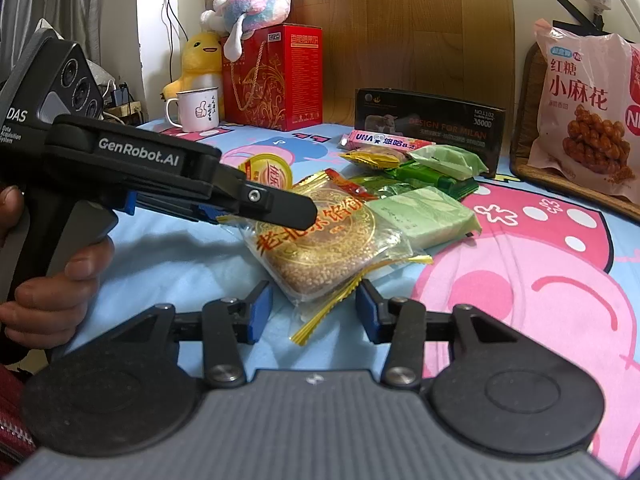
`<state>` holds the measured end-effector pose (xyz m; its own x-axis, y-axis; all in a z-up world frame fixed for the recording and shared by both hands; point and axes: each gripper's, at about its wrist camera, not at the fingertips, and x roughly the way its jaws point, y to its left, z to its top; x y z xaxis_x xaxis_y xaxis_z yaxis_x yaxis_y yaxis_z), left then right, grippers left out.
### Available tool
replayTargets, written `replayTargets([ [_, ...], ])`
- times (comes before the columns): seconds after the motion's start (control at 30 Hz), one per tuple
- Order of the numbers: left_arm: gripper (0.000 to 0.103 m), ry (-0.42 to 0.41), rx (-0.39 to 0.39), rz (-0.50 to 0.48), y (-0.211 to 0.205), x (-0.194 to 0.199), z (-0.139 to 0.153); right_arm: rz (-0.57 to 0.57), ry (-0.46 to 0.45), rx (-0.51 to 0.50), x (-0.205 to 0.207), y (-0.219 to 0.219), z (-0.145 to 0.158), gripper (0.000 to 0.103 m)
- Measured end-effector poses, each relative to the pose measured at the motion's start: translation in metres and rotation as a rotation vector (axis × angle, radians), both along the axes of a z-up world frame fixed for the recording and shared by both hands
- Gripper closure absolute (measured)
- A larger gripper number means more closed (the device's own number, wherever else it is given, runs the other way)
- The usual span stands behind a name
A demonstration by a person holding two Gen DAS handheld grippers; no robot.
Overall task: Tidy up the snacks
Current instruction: 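Hold the gold pastry bag in the left tool and lift it, then lower the gold pastry bag into the black tin box while right tool steadies the box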
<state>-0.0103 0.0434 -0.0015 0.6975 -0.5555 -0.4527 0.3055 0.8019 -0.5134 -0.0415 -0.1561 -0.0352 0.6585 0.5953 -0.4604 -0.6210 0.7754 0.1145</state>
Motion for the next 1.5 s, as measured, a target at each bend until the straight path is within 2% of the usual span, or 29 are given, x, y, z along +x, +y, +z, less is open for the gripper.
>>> replayTargets([
  [0.17,0.065,-0.013,0.004,0.000,0.000,-0.001,0.001,-0.018,-0.002,0.010,0.000,-0.001,0.000,0.060],
  [0.4,0.067,-0.075,-0.013,-0.004,0.004,-0.014,0.011,-0.023,-0.011,0.058,-0.006,-0.005,0.005,0.062],
  [0.53,0.067,-0.079,-0.045,0.007,0.012,-0.012,0.029,-0.002,-0.037,0.088,-0.005,-0.007,0.019,0.062],
  [0.7,0.067,-0.127,-0.006,0.027,0.016,0.007,0.065,0.026,-0.063,0.145,0.017,-0.004,0.044,0.062],
  [0.87,0.066,-0.167,0.032,0.042,0.016,0.060,0.100,0.032,-0.117,0.166,0.057,0.004,0.071,0.062],
  [1.03,0.065,-0.140,0.057,0.068,0.013,0.141,0.116,0.012,-0.109,0.176,0.135,0.005,0.093,0.062],
  [1.17,0.064,-0.093,0.068,0.098,0.010,0.205,0.110,-0.011,-0.062,0.166,0.195,0.009,0.093,0.062],
  [1.3,0.063,-0.039,0.076,0.140,0.008,0.251,0.093,-0.029,-0.020,0.159,0.240,0.012,0.081,0.062],
  [1.4,0.064,-0.002,0.106,0.161,0.006,0.268,0.083,-0.058,-0.003,0.129,0.262,0.015,0.070,0.060],
  [1.47,0.059,-0.041,0.116,0.188,0.012,0.265,0.084,-0.096,-0.005,0.138,0.266,0.009,0.067,0.054],
  [1.5,0.058,-0.070,0.118,0.216,0.018,0.261,0.085,-0.109,-0.005,0.173,0.266,0.002,0.067,0.051],
])
